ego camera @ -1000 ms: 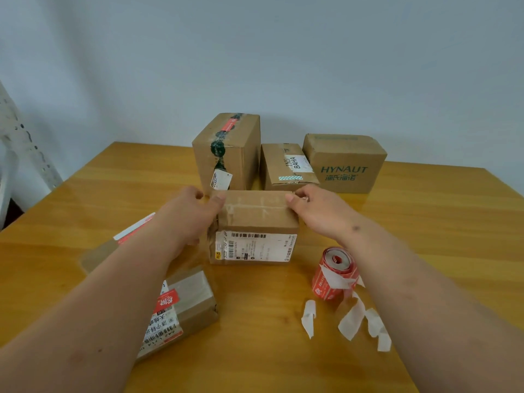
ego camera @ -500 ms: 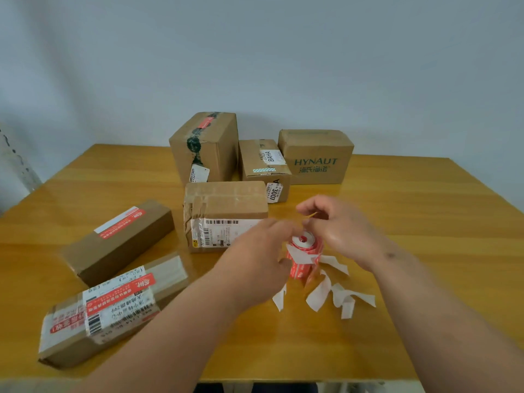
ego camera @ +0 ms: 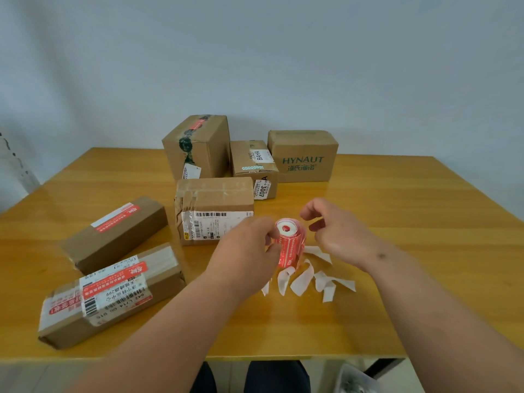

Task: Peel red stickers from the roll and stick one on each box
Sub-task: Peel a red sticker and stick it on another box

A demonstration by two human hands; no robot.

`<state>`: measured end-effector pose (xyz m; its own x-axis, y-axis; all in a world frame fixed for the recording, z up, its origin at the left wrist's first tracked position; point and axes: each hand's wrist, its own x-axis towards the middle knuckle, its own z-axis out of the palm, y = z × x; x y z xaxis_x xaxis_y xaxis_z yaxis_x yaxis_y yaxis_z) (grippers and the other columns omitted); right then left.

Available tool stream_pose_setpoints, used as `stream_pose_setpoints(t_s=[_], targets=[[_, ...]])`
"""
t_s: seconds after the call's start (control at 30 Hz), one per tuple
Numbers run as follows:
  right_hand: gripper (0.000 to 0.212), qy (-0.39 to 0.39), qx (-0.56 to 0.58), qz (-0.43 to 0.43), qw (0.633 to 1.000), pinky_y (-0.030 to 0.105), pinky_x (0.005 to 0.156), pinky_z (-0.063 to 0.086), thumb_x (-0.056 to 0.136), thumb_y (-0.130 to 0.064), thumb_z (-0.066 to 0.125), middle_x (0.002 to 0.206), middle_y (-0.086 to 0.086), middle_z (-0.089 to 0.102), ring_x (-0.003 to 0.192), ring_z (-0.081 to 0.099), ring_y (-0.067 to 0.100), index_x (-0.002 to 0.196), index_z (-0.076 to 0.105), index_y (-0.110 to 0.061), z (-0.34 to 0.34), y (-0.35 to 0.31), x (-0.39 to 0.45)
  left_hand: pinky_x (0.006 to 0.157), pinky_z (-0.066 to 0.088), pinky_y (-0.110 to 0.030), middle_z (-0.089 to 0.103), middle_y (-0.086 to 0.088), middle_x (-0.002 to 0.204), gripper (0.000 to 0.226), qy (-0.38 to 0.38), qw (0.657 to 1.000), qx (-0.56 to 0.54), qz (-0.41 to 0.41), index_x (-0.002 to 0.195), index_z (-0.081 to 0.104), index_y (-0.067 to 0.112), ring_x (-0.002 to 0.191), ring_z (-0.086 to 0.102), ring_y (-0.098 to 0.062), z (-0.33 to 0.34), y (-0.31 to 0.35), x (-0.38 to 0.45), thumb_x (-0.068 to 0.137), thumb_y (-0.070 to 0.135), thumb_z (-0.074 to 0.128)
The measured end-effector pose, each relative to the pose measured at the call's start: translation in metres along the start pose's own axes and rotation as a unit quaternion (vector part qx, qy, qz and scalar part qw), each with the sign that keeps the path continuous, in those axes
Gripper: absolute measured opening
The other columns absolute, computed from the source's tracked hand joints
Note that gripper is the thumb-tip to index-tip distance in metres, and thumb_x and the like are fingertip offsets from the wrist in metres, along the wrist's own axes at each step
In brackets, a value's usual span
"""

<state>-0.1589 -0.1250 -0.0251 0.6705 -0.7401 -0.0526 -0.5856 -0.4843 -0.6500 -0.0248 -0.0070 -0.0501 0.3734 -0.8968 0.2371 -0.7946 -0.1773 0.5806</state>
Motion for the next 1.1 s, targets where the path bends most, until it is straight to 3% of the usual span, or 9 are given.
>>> stream_pose_setpoints(t_s=[0.07, 0.13, 0.2, 0.3, 0.5, 0.6, 0.73, 0.9, 1.1], targets=[[0.029, -0.012, -0.036, -0.022, 0.999, 0.020, 0.068, 0.041, 0.082, 0.001, 0.058, 0.109, -0.007, 0.049, 0.101, 0.053, 0.012, 0.097, 0.052, -0.024, 0.001, -0.001, -0.004, 0.074, 0.048, -0.027, 0.049, 0.013, 0.087, 0.007, -0.005, 1.000, 0.008, 0.023, 0.091, 0.056, 0.027, 0.082, 0.050, -0.008, 0.003, 0.003, 0.000, 0.089, 0.027, 0.063], [0.022, -0.015, -0.072, -0.041, 0.996, 0.023, 0.073, 0.042, 0.080, -0.009, 0.068, 0.103, -0.008, 0.048, 0.099, 0.052, 0.013, 0.085, 0.053, -0.024, 0.005, 0.000, -0.006, 0.077, 0.048, -0.028, 0.050, 0.011, 0.093, 0.007, -0.009, 0.999, 0.019, 0.031, 0.092, 0.058, 0.026, 0.086, 0.051, -0.010, 0.007, 0.005, 0.000, 0.089, 0.031, 0.062], [0.020, -0.004, -0.083, -0.058, 0.995, 0.026, 0.081, 0.045, 0.079, -0.013, 0.070, 0.103, -0.005, 0.049, 0.097, 0.053, 0.014, 0.080, 0.055, -0.025, 0.010, 0.000, -0.008, 0.079, 0.047, -0.028, 0.051, 0.009, 0.099, 0.012, -0.013, 0.999, 0.032, 0.028, 0.095, 0.061, 0.025, 0.089, 0.051, -0.011, 0.010, 0.006, 0.000, 0.089, 0.035, 0.062], [0.020, 0.003, -0.097, -0.083, 0.992, 0.026, 0.080, 0.044, 0.079, -0.012, 0.069, 0.100, -0.001, 0.051, 0.091, 0.053, 0.014, 0.077, 0.055, -0.026, 0.012, -0.003, -0.010, 0.085, 0.047, -0.029, 0.051, 0.010, 0.105, 0.020, -0.024, 0.998, 0.050, 0.016, 0.101, 0.063, 0.025, 0.096, 0.051, -0.010, 0.012, 0.002, 0.001, 0.088, 0.040, 0.062], [0.013, -0.010, -0.113, -0.090, 0.989, 0.029, 0.079, 0.044, 0.082, -0.018, 0.068, 0.100, -0.001, 0.050, 0.091, 0.053, 0.015, 0.085, 0.058, -0.025, 0.014, -0.009, -0.009, 0.083, 0.047, -0.028, 0.052, 0.009, 0.100, 0.011, -0.040, 0.999, 0.024, -0.002, 0.097, 0.067, 0.026, 0.094, 0.052, -0.011, 0.012, 0.002, 0.002, 0.089, 0.032, 0.063], [0.008, -0.018, -0.124, -0.098, 0.987, 0.029, 0.079, 0.045, 0.085, -0.020, 0.067, 0.099, 0.000, 0.051, 0.092, 0.053, 0.016, 0.091, 0.062, -0.021, 0.012, -0.009, -0.009, 0.071, 0.044, -0.023, 0.052, 0.011, 0.088, 0.009, -0.041, 0.999, -0.011, -0.030, 0.081, 0.062, 0.028, 0.083, 0.053, -0.011, 0.010, 0.002, 0.004, 0.090, 0.027, 0.062], [0.012, -0.017, -0.144, -0.103, 0.984, 0.026, 0.075, 0.040, 0.088, -0.025, 0.065, 0.101, 0.000, 0.048, 0.092, 0.051, 0.016, 0.098, 0.067, -0.020, 0.011, -0.007, -0.009, 0.057, 0.047, -0.022, 0.066, 0.009, 0.076, 0.010, -0.083, 0.993, -0.050, -0.066, 0.085, 0.071, 0.029, 0.070, 0.061, -0.009, 0.002, 0.000, 0.005, 0.090, 0.029, 0.063], [0.012, 0.004, -0.154, -0.127, 0.980, 0.024, 0.083, 0.033, 0.087, -0.027, 0.067, 0.106, -0.003, 0.045, 0.104, 0.039, 0.016, 0.098, 0.068, -0.022, 0.013, -0.006, -0.004, 0.058, 0.047, -0.020, 0.066, 0.012, 0.076, 0.011, -0.090, 0.987, -0.095, -0.091, 0.085, 0.071, 0.030, 0.073, 0.061, -0.006, -0.010, 0.000, 0.008, 0.088, 0.022, 0.065], [0.012, 0.005, -0.161, -0.141, 0.977, 0.022, 0.085, 0.029, 0.085, -0.033, 0.069, 0.108, -0.006, 0.045, 0.107, 0.033, 0.015, 0.095, 0.067, -0.026, 0.011, -0.013, 0.001, 0.070, 0.051, -0.021, 0.073, 0.008, 0.078, 0.009, -0.118, 0.962, -0.205, -0.134, 0.085, 0.074, 0.023, 0.075, 0.068, -0.003, -0.023, -0.005, 0.009, 0.090, 0.021, 0.066]])
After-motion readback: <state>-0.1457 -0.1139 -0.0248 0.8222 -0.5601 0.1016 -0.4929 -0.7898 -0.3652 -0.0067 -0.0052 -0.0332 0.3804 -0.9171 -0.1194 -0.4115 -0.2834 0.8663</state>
